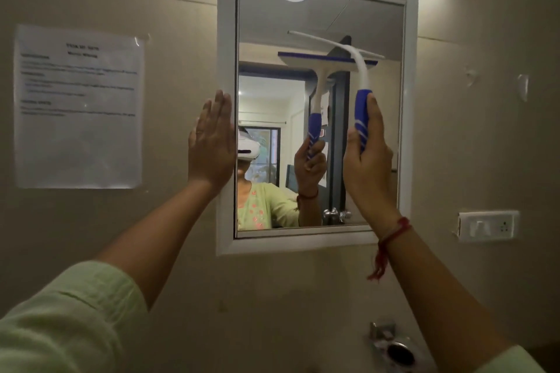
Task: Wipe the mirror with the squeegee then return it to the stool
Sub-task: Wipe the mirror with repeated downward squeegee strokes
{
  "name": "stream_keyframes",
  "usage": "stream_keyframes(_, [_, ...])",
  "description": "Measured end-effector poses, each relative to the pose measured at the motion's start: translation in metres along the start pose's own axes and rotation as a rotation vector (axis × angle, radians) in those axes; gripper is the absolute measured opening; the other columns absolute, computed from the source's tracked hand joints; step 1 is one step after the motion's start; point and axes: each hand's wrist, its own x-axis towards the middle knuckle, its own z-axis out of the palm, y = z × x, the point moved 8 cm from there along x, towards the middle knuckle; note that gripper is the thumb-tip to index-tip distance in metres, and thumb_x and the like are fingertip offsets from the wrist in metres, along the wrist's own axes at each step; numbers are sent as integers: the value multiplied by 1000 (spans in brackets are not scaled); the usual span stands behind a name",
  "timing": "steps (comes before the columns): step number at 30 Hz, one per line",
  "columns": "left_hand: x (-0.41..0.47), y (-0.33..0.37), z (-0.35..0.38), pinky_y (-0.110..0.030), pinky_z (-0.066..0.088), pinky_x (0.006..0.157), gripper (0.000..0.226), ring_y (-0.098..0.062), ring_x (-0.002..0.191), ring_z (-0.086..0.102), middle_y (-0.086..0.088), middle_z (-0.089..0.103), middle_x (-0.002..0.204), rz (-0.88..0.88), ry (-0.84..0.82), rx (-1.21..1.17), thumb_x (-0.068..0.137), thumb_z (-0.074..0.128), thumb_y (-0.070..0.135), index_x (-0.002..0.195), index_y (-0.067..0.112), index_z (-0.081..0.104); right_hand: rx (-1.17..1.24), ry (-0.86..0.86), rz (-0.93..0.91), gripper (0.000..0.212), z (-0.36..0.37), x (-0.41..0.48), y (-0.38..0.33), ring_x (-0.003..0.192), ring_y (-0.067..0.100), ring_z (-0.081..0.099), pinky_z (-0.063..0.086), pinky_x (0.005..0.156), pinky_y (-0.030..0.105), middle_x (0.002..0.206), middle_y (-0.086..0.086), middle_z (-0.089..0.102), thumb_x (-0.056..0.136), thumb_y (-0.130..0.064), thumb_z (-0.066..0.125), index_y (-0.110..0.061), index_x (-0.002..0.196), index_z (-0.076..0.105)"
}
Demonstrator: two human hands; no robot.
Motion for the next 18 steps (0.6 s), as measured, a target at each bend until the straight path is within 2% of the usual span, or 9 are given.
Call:
stream_keyframes(2, [-1, 1, -1, -49, 21, 114, 50, -24, 143, 13, -7, 19, 154, 10, 4, -12, 97, 34, 12, 145, 12, 19, -6, -1, -14, 52, 5, 20, 1, 60, 0, 53, 44, 53, 9, 98, -8, 47, 98, -19, 39, -23, 145, 17])
stream_keyframes(5, [-1, 2, -1, -50, 23, 113, 50, -25, 143, 14, -8, 20, 154, 9, 8, -19, 97, 32, 15, 145, 11, 20, -52, 6, -58, 53, 10, 43, 1, 53, 1, 51, 41, 52, 2, 88, -6, 49, 97, -18, 41, -19, 145, 18])
stream_keyframes(9, [-1, 2, -2, -51, 24, 112, 50, -24, 142, 14, -8, 20, 154, 8, 8, -23, 96, 31, 15, 145, 11, 20, -95, 42, -96, 53, 14, 61, 0, 58, 1, 50, 39, 51, 4, 94, 0, 51, 97, -19, 41, -18, 145, 17])
stream_keyframes(13, [-1, 1, -1, -54, 27, 110, 52, -24, 142, 15, -7, 20, 153, 22, 13, -31, 94, 33, 14, 145, 12, 19, -108, 69, -120, 54, 19, 75, -6, 62, 1, 48, 37, 59, 7, 103, 12, 60, 97, -19, 41, -17, 145, 17])
stream_keyframes(18, [-1, 0, -1, -54, 28, 109, 54, -24, 141, 16, -5, 19, 153, 28, 26, -23, 92, 35, 11, 144, 12, 21, -146, 57, -99, 53, 32, 90, -5, 61, -6, 47, 32, 50, 0, 109, 8, 61, 98, -23, 39, -21, 146, 16])
